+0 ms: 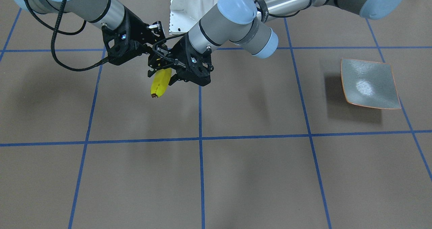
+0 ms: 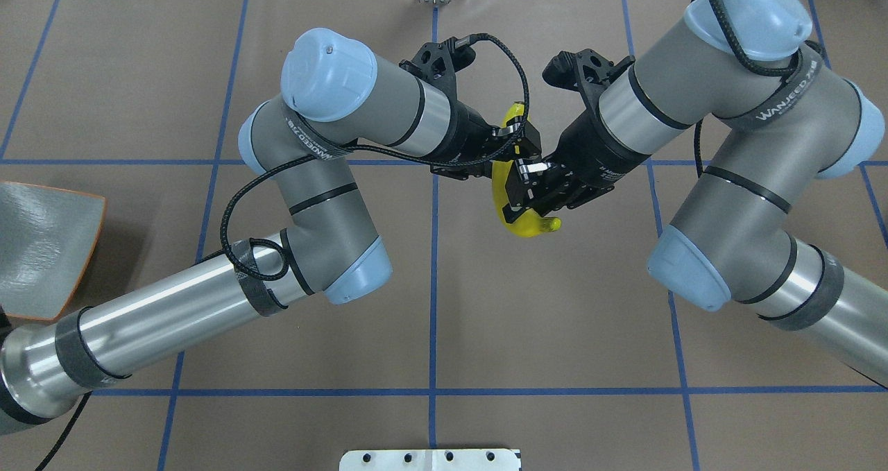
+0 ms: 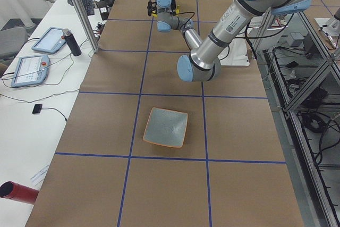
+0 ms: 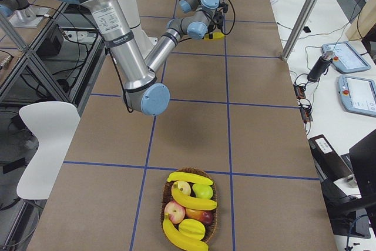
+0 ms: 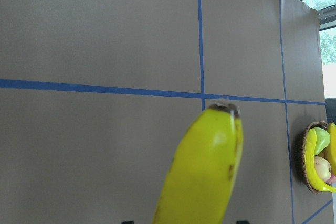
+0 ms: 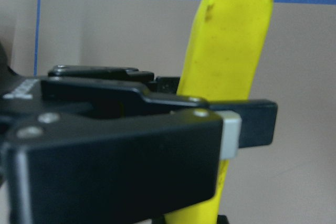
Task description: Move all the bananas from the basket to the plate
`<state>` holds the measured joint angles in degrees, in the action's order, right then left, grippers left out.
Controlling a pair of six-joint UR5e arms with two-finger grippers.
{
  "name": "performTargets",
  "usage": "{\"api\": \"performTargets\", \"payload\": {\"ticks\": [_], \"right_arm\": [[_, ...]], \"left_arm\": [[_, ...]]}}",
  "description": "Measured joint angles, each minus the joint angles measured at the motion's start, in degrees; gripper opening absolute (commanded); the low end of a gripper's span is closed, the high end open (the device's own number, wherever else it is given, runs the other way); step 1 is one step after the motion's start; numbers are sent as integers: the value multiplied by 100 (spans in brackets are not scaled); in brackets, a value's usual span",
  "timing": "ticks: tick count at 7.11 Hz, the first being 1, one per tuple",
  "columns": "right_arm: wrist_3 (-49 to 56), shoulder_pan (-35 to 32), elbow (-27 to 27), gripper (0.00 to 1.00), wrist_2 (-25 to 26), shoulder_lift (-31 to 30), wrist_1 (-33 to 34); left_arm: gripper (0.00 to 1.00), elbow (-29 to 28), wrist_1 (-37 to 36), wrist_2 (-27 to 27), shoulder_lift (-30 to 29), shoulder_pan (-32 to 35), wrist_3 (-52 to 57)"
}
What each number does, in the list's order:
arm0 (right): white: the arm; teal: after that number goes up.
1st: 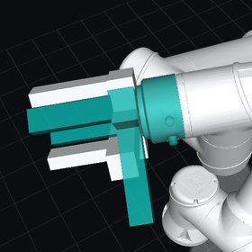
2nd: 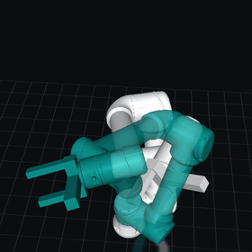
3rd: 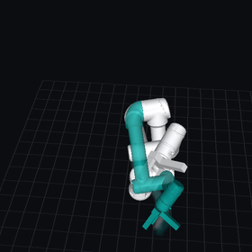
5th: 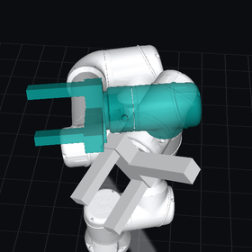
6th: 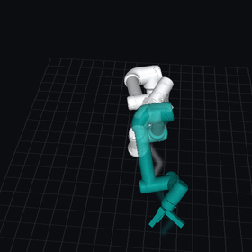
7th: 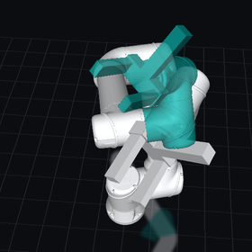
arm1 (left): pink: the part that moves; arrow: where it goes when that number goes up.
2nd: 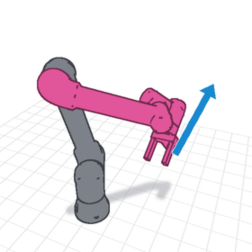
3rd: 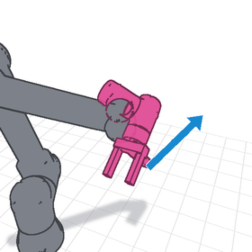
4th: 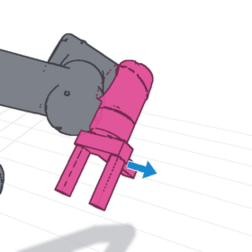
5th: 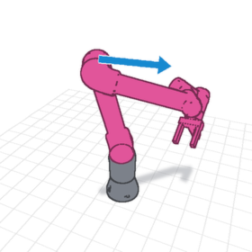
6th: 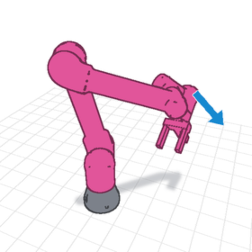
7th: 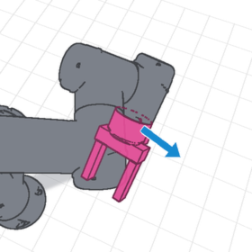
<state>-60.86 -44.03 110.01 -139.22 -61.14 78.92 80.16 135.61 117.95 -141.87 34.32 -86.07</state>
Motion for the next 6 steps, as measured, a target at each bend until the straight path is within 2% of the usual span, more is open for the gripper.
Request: {"api": "performTargets", "payload": {"ticks": [1, 2, 3, 6], "right_arm": [[-1, 0, -8, 0, -1, -5, -15], [2, 0, -18, 93, -1, -15, -33], [5, 1, -29, 99, 19, -15, -40], [-171, -4, -40, 99, 39, 1, -52]], "left_arm": [[0, -1, -2, -2, 3, -14, -3], [0, -3, -1, -2, 5, -21, -46], [0, 3, 1, 4, 4, -29, -199], [0, 23, 0, 2, 12, -31, -500]]}}
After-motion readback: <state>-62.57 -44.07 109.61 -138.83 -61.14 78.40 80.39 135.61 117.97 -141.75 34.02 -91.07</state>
